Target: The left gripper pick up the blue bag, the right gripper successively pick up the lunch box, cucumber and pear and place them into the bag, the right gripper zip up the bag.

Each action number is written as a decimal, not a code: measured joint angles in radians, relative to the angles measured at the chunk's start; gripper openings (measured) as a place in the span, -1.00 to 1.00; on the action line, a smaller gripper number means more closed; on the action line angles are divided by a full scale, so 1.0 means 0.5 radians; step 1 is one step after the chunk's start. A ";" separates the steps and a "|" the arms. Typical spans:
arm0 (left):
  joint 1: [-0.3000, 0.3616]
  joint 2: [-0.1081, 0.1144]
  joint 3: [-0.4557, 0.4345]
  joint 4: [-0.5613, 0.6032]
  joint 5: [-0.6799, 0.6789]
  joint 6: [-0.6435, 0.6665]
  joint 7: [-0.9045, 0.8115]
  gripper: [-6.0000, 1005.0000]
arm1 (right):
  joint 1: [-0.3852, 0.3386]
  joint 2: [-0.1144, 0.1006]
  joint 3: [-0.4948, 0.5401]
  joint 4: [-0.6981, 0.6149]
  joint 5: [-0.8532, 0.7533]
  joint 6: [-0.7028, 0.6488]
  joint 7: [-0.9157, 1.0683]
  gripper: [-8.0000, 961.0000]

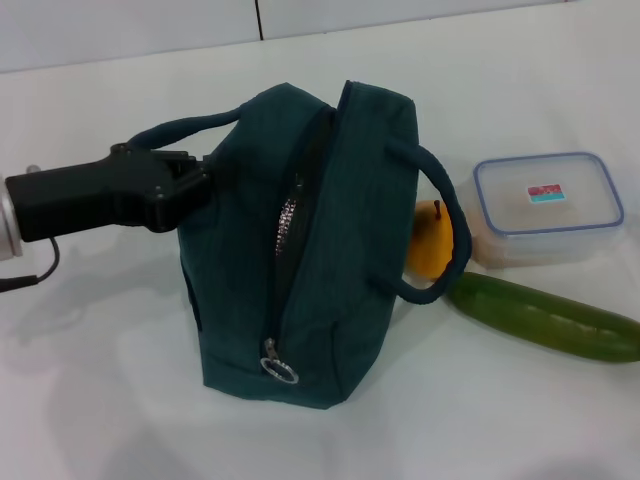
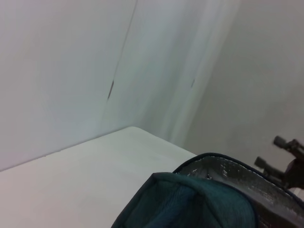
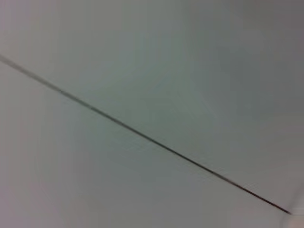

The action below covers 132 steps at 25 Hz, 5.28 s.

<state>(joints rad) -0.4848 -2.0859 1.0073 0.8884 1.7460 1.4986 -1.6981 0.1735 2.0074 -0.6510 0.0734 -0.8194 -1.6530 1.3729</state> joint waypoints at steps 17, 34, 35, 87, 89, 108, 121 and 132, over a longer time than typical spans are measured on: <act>0.003 0.003 0.003 -0.018 0.057 -0.011 0.087 -0.88 | 0.133 0.000 -0.151 -0.125 -0.162 0.414 0.604 0.74; 0.028 0.003 0.004 -0.006 0.074 0.001 0.118 -0.88 | 0.207 0.010 -0.258 -0.102 -0.192 0.485 0.770 0.74; 0.028 0.003 0.004 -0.007 0.074 0.002 0.118 -0.88 | 0.210 0.011 -0.259 -0.102 -0.201 0.486 0.770 0.74; 0.050 0.004 -0.012 -0.007 0.055 0.041 0.167 -0.88 | 0.246 0.017 -0.271 -0.124 -0.256 0.380 0.440 -0.61; 0.051 0.003 -0.014 -0.007 0.051 0.049 0.172 -0.88 | 0.237 0.015 -0.267 -0.137 -0.254 0.354 0.408 -0.61; 0.114 0.000 -0.019 -0.007 -0.057 0.060 0.294 -0.88 | 0.170 0.003 -0.253 -0.289 -0.215 0.187 0.392 -0.73; 0.131 -0.002 -0.017 -0.019 -0.083 0.097 0.317 -0.88 | 0.184 -0.018 -0.277 -0.468 -0.236 0.000 0.426 -0.78; 0.132 -0.005 -0.015 -0.020 -0.086 0.102 0.309 -0.88 | 0.390 -0.032 -0.261 -0.846 -0.220 -0.261 0.680 -0.78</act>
<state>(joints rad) -0.4187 -2.0883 1.0000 0.8784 1.7031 1.5498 -1.5435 0.3685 1.9913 -0.7816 -0.3494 -0.9295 -1.7836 1.7131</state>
